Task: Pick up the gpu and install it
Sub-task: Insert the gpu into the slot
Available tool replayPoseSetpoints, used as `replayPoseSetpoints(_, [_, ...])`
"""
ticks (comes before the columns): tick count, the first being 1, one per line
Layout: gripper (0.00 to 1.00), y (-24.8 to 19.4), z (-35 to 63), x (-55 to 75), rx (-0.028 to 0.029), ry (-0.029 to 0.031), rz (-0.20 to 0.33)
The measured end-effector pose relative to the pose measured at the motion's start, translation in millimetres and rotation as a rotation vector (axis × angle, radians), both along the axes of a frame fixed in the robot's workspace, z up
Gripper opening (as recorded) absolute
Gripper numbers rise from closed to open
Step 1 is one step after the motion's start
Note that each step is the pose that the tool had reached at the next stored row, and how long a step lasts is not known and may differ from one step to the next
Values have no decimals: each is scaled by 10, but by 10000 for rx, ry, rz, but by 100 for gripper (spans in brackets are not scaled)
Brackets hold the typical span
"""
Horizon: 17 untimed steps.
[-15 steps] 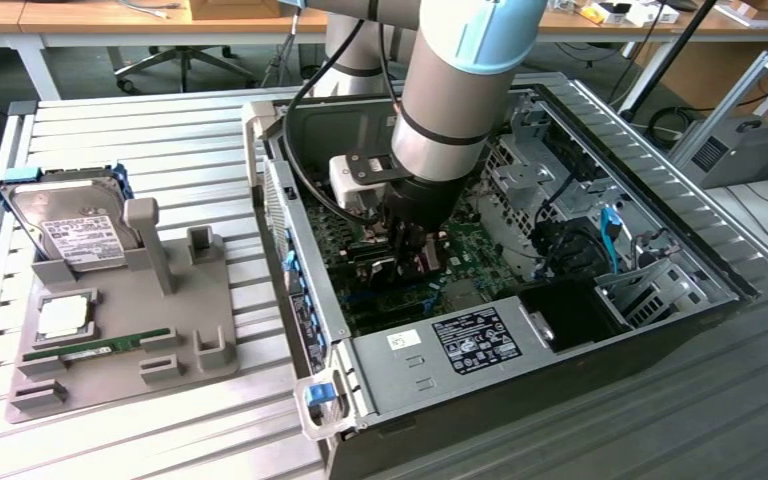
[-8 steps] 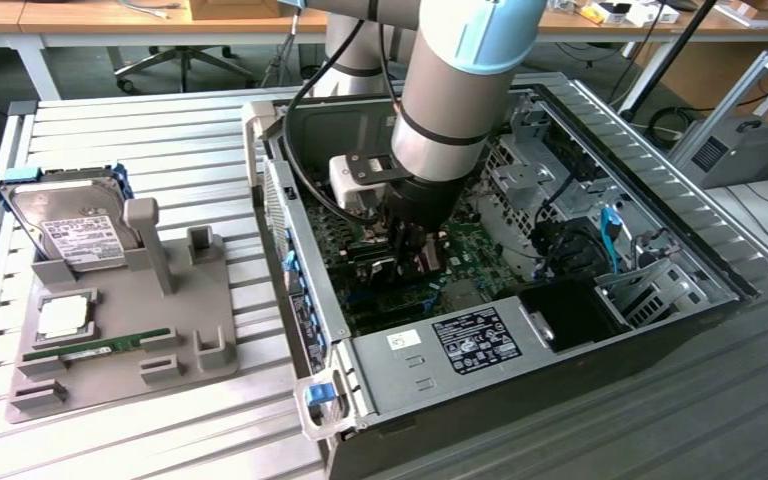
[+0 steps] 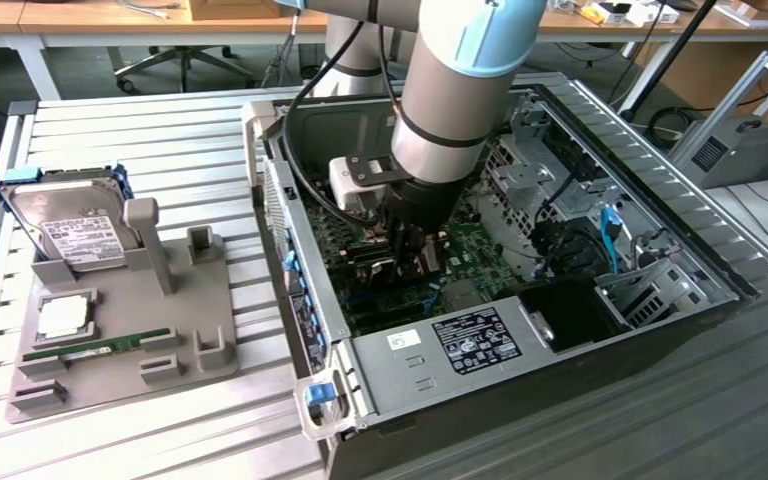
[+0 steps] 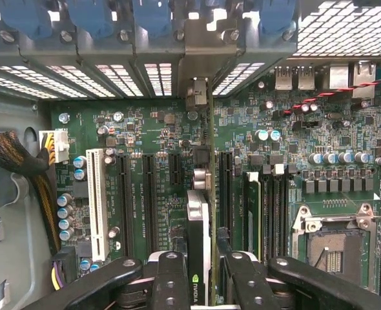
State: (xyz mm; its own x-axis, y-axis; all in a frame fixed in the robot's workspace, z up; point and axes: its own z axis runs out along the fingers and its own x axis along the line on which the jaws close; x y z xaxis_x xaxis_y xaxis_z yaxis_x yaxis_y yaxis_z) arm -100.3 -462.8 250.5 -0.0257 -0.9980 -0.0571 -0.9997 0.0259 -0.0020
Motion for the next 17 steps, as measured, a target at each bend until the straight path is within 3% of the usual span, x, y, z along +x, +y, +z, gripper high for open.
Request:
replayPoseSetpoints(9, [27, 0, 1, -1, 3, 3, -2])
replayPoseSetpoints(12, [34, -1, 10, -1, -6, 4, 0])
replayPoseSetpoints(13, [40, -1, 23, 0, -4, 3, 0])
replayPoseSetpoints(17, [40, 4, 146, 0, -44, 2, 0])
